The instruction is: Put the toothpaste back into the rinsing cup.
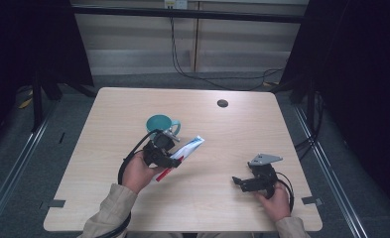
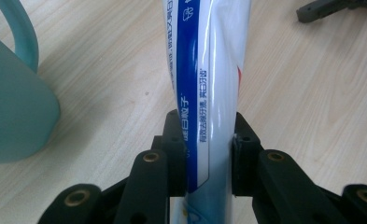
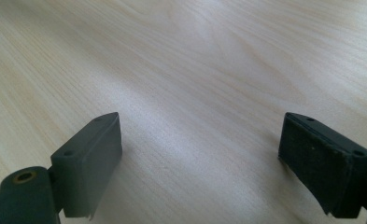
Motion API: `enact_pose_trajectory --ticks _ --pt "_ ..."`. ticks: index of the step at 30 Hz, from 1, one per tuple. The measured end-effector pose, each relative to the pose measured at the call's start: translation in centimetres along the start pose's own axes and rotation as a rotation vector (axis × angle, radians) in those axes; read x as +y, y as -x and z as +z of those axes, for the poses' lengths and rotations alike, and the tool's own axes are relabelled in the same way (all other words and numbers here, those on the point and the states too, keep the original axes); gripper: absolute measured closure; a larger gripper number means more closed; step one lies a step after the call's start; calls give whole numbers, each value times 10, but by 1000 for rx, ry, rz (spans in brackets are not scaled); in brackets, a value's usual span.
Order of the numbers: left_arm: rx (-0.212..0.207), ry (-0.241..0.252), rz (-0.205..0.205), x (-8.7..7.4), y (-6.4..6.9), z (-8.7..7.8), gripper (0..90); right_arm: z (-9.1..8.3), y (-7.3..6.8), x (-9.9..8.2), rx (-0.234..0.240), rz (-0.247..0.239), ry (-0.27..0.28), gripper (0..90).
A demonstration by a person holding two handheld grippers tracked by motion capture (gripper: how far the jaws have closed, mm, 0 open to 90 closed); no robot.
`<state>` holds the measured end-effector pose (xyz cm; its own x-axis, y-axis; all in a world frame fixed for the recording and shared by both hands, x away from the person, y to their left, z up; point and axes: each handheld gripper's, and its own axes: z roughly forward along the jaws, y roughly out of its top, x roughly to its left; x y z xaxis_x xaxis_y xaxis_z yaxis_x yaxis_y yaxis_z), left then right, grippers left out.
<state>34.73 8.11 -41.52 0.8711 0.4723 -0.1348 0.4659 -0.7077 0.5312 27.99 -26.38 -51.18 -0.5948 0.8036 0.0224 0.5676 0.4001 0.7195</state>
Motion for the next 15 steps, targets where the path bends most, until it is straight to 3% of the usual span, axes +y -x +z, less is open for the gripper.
enact_pose_trajectory --ticks 15 --pt "39 93 -38 0 -9 -20 737 0 0 0 0 0 0 128"
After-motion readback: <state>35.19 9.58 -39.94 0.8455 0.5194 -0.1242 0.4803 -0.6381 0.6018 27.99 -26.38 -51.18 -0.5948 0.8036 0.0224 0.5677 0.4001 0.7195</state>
